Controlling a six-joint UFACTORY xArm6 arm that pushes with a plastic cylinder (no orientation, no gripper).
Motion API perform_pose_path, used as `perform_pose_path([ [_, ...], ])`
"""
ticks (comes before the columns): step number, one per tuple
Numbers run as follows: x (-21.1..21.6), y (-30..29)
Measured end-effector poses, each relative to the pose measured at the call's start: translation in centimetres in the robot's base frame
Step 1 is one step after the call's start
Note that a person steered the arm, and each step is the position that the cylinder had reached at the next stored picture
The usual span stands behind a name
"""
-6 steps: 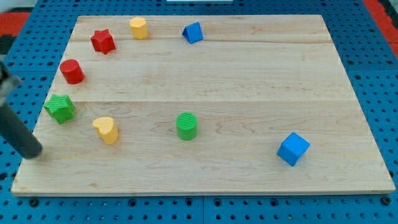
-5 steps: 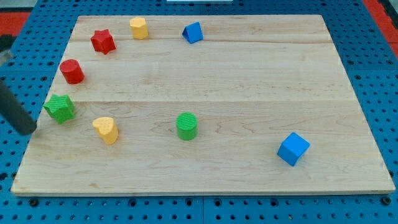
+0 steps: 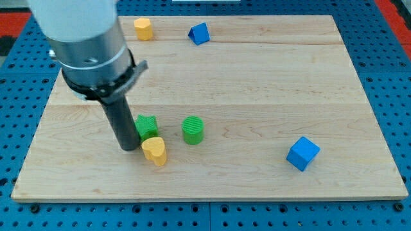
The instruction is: Place the heart and green star to the bottom center
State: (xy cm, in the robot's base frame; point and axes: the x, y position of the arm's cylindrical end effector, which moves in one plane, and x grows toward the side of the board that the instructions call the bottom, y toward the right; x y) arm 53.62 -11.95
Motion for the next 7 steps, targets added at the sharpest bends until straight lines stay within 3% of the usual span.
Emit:
perform_pose_path([
  [1, 1.0, 3.8],
  [3, 0.4, 19.6],
  [6, 1.3, 1.4],
  [7, -1.7, -4.2],
])
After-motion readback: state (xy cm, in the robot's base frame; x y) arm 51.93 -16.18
